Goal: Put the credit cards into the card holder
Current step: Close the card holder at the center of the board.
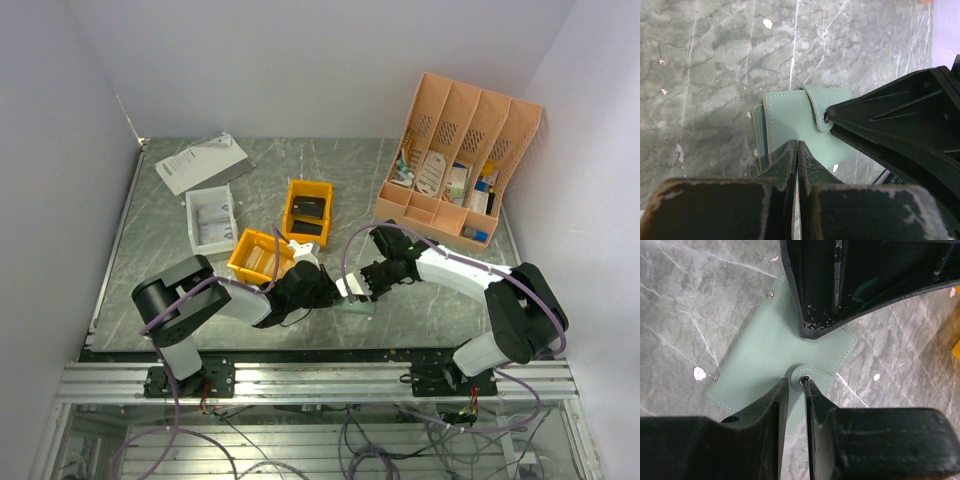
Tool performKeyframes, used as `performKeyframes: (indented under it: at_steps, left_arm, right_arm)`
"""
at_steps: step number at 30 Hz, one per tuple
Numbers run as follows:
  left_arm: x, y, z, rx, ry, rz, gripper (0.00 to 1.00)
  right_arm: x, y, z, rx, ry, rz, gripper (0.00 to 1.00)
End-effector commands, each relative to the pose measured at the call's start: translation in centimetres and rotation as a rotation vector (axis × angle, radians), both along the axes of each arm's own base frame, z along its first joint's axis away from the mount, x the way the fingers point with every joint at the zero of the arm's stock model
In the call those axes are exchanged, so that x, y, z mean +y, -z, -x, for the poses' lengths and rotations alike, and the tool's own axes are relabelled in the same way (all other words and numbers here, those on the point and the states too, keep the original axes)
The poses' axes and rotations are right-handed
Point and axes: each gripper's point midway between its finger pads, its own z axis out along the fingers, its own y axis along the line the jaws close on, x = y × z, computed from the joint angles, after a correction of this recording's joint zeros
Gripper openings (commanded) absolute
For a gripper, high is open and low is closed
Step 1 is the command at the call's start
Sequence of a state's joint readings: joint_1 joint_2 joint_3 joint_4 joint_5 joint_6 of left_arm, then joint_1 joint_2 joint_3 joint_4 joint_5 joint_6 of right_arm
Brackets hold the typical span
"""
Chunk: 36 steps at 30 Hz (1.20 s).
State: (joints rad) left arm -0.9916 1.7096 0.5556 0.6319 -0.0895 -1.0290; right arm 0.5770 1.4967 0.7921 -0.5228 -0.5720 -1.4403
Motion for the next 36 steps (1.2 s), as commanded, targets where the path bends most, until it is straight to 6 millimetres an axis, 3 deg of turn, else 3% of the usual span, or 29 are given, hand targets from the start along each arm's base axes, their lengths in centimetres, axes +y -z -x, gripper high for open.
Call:
performKeyframes:
  at_steps: [1,10,19,24,32,36]
  left_arm:
    - [1.2,2.6,1.0,0.046,0.019,-0.072,0.07]
    - [1.1,2.7,1.0,0.048,0.024,-0.073,0.07]
    - [1.0,2.7,1.0,0.049,0.027,-0.073,0.07]
    - [1.1,2.7,1.0,0.049,0.027,-0.073,0.07]
    - [1.1,2.6,1.0,0.05,0.029,-0.067,0.07]
    - [1.0,2.6,1.0,0.05,0.03,-0.064,0.07]
  right_arm:
    - [-0.1,0.3,0.1,0.002,0.001,-0.001,0.18]
    - [0.1,0.3,0.0,0.006,0.008,0.001,0.05]
    - [0.0,0.2,1.0,0.038,-0.041,0.003,0.0]
    - [0.0,-0.3,0.4,0.018,-0.02,0.002,0.0]
    - [0.2,-1.8,-0.1,-0.048,0.009,-0.09,0.41]
    - [0.4,-1.3,-0.1,-0.042,0.018,-0.106,0.48]
